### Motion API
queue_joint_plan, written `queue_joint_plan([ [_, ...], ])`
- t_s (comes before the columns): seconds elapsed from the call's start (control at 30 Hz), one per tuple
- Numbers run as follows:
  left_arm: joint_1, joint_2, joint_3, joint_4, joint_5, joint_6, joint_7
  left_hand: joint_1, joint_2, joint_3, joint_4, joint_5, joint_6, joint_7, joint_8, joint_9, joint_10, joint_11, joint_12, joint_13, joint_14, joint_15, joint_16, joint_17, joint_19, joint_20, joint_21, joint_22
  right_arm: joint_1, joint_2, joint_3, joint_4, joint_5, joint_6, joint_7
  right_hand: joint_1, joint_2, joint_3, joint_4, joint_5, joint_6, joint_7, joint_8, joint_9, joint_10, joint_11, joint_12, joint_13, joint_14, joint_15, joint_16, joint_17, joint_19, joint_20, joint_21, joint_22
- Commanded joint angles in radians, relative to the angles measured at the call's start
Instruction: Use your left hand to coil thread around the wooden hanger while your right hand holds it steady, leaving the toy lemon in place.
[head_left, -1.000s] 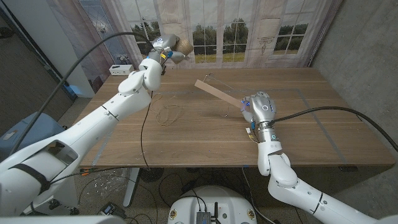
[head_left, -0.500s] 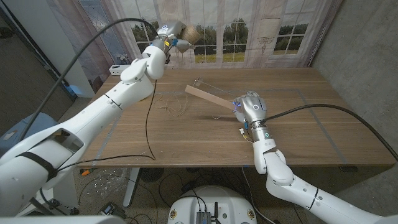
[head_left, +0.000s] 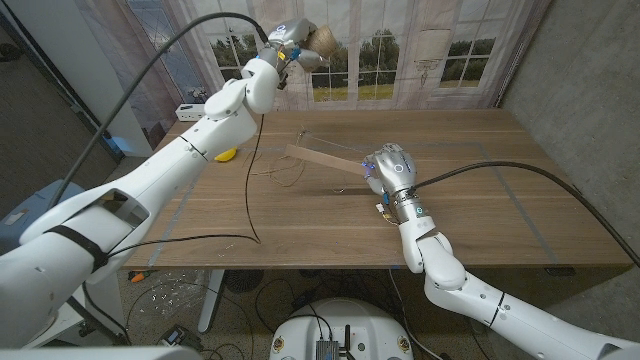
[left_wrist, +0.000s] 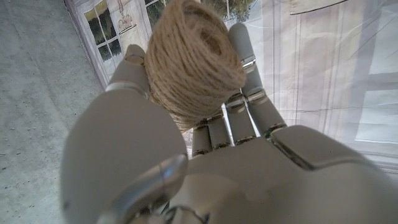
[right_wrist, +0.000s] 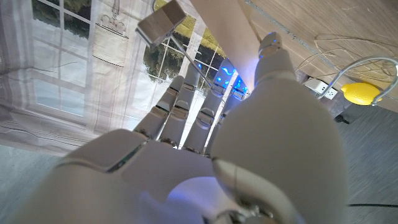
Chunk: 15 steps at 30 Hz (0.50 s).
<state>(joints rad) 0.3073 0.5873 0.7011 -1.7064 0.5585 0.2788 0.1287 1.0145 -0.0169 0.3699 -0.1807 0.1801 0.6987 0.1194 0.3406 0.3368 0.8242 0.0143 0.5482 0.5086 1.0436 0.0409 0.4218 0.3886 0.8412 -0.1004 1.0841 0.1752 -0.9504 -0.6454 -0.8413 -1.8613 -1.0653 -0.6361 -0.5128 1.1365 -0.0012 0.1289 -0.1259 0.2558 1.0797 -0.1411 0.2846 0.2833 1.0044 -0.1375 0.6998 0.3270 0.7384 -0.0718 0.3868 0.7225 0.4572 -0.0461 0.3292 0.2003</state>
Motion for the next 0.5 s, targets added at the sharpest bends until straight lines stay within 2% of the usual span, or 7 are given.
queue_joint_plan([
  [0.03,-0.059,-0.050,0.022,0.034,-0.015,-0.085,0.000,0.135,0.171,0.166,0.039,-0.004,0.216,-0.065,0.000,0.002,0.135,-0.143,0.092,0.089,0.226,-0.266,-0.002,0.002,0.012,-0.048,0.007,0.002,0.069,0.030,-0.025,0.055,-0.046,0.057,0.056,0.162,0.156,0.003,0.004,0.006,0.022,0.017,0.003,0.000,0.014,-0.009,0.009,0.150,0.016,-0.168,-0.007,0.005,-0.007,-0.028,0.006,-0.001],
  [0.5,-0.051,-0.048,-0.006,-0.041,-0.047,-0.166,-0.018,0.131,0.169,0.175,0.037,-0.004,0.215,-0.067,-0.005,0.005,0.135,-0.141,0.093,0.089,0.231,-0.267,-0.010,0.002,0.015,-0.052,0.010,0.002,0.162,0.077,-0.045,0.138,-0.062,0.059,0.115,0.163,0.155,0.000,0.004,0.007,0.025,0.013,0.000,-0.004,0.014,-0.011,0.010,0.148,0.019,-0.168,-0.017,0.015,-0.011,-0.029,0.007,-0.001],
])
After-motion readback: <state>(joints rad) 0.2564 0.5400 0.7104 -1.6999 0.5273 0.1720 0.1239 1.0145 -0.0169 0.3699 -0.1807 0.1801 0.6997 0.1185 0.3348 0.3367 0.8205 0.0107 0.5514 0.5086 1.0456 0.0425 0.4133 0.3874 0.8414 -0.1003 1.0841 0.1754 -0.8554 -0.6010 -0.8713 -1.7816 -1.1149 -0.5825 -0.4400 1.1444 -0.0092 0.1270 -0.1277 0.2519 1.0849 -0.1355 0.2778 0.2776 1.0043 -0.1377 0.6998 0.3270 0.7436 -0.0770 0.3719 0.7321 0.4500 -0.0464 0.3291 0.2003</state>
